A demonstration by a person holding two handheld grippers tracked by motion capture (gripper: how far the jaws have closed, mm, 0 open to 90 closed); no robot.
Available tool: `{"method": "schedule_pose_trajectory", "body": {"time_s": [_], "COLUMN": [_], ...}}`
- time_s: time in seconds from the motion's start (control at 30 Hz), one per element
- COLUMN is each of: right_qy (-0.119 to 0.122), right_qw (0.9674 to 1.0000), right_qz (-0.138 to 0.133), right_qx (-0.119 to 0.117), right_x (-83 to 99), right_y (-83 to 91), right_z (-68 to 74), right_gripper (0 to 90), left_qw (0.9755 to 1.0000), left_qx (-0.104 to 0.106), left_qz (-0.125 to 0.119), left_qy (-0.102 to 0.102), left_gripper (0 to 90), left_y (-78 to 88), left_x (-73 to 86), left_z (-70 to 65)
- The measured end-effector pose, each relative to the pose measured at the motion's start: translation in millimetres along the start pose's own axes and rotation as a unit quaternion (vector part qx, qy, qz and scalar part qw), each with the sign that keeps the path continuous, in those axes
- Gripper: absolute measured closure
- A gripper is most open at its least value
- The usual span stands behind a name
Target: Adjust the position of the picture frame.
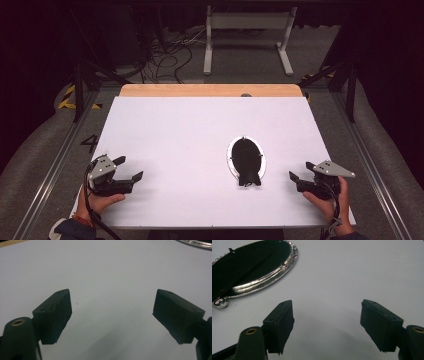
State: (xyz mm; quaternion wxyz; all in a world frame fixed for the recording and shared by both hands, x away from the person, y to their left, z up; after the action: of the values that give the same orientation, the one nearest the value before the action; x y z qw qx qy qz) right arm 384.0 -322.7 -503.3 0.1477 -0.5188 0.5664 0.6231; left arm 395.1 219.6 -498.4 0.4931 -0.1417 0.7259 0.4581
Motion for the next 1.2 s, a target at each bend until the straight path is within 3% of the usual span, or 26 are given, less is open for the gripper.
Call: {"method": "schedule_pose_trajectory", "body": {"time_s": [0.13,0.33,0.43,0.53,0.63,0.77,0.9,1.03,1.2], "right_qy": [-0.006,-0.014,-0.017,-0.011,-0.01,-0.01,-0.01,0.008,-0.004], "right_qw": [1.0,0.9999,0.9998,0.9998,0.9996,0.9994,0.999,0.9984,0.998], "right_qz": [-0.004,-0.002,-0.001,0.0,0.003,0.01,0.007,0.019,0.026], "right_qx": [0.001,-0.004,-0.01,-0.014,-0.026,-0.032,-0.042,-0.052,-0.058], "right_x": [-1.5,-6.2,-15.2,-20.9,-27.8,-32.5,-39.5,-41.3,-41.6], "right_y": [-0.6,-6.4,-13.1,-16.1,-23.1,-35.1,-43.6,-49.3,-57.6], "right_z": [-0.9,-2.9,-3.6,-2.2,3.2,7.5,15.0,25.5,28.8], "right_gripper": [37.2,45.9,54.1,60.0,66.2,74.7,79.0,83.8,89.7], "left_qw": [1.0,0.9997,0.9997,0.9997,0.9995,0.9992,0.9986,0.9979,0.9971], "left_qx": [-0.002,0.02,0.019,0.021,0.028,0.028,0.044,0.05,0.056], "left_qz": [0.006,0.002,0.0,0.0,0.014,0.027,0.024,0.032,0.039], "left_qy": [-0.006,0.013,0.014,0.011,-0.009,-0.013,-0.016,-0.024,-0.035], "left_gripper": [17.6,18.4,17.9,20.1,22.8,34.2,47.3,72.0,89.6], "left_y": [1.8,8.1,9.8,9.0,3.6,-0.5,2.9,4.7,6.0], "left_x": [2.6,5.7,6.1,4.3,5.1,6.2,5.6,8.7,10.0], "left_z": [-2.4,-8.1,-9.4,-14.2,-22.9,-24.4,-27.3,-29.7,-30.4]}}
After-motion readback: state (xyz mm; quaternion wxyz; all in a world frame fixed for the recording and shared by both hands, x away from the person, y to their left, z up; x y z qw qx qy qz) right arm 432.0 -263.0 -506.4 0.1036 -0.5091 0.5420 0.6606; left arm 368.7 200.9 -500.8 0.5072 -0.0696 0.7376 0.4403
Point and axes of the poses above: each handheld gripper's, and its own axes: y roughly backward along the jaws, x roughly out of its underside, z roughly to its left, the point moved 9 cm from there along -y, roughly forward along the jaws, and after that the axes turned 8 degrees about y, right-handed, at the moved point
